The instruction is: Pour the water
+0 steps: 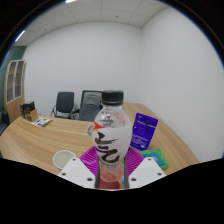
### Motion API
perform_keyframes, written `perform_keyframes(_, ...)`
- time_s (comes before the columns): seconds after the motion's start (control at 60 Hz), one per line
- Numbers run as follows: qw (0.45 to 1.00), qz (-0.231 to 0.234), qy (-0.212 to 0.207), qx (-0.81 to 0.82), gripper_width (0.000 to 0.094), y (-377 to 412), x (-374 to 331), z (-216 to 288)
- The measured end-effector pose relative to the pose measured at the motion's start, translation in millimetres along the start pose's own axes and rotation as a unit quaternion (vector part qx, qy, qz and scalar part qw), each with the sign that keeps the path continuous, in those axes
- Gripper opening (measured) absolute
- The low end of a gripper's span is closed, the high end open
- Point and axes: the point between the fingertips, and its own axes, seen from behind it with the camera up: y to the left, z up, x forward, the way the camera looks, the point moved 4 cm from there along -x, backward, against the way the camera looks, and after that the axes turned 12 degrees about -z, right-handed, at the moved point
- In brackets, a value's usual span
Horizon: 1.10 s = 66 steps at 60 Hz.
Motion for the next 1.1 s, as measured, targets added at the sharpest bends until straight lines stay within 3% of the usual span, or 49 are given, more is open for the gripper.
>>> perform_keyframes(0.417, 0.997, 0.041, 0.045, 0.037, 0.0321, 10, 48, -100)
perform_keyframes(0.533, 0.997, 0.041, 0.032, 0.048, 0.0342, 9, 45, -101)
perform_keyframes(0.667, 0.998, 0.043, 0.023, 0.033, 0.0465, 10, 44, -101)
perform_keyframes(0.75, 0.998, 0.041, 0.042, 0.029, 0.0523, 10, 43, -104)
perform_keyframes(0.883, 0.996, 0.031, 0.079, 0.015, 0.0868, 7, 34, -113)
perform_keyframes(1.1, 0.994, -0.008, 0.111, -0.008, 0.0855, -2, -30, -94)
